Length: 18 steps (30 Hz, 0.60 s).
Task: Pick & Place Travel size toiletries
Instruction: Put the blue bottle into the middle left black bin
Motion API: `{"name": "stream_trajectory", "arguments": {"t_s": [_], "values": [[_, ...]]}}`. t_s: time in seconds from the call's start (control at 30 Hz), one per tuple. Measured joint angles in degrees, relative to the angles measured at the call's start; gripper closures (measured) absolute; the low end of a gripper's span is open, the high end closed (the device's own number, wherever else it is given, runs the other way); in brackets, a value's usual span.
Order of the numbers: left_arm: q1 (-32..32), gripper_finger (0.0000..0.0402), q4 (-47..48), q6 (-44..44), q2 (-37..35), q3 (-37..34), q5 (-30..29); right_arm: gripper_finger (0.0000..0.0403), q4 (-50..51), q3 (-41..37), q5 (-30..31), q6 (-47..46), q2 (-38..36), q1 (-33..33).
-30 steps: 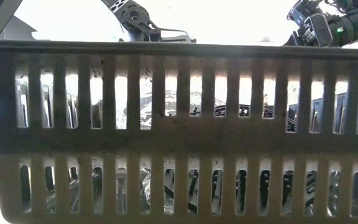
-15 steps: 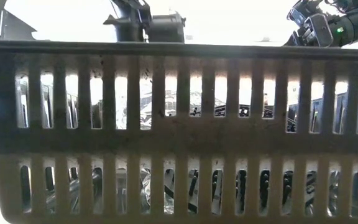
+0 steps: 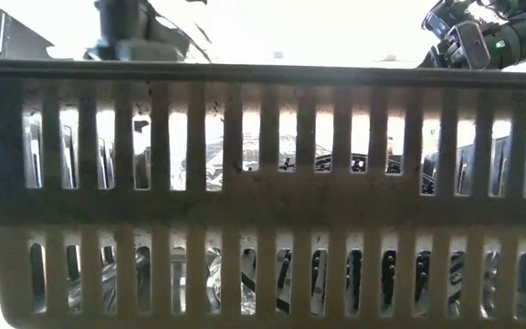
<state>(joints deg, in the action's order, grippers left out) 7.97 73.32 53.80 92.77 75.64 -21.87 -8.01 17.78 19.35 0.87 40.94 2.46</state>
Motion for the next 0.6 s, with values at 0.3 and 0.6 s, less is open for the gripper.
{"name": "stream_trajectory", "arguments": {"t_s": [0.3,0.6], "values": [[15.2,0.0265,8.2,14.2,-2.4,0.0,4.6,0.0399,0.1,0.0,0.0,-0.6,0.0,0.0],[25.6,0.0265,8.1,31.1,-1.9,-1.9,4.7,0.0399,0.1,0.0,0.0,-0.6,0.0,0.0]]}}
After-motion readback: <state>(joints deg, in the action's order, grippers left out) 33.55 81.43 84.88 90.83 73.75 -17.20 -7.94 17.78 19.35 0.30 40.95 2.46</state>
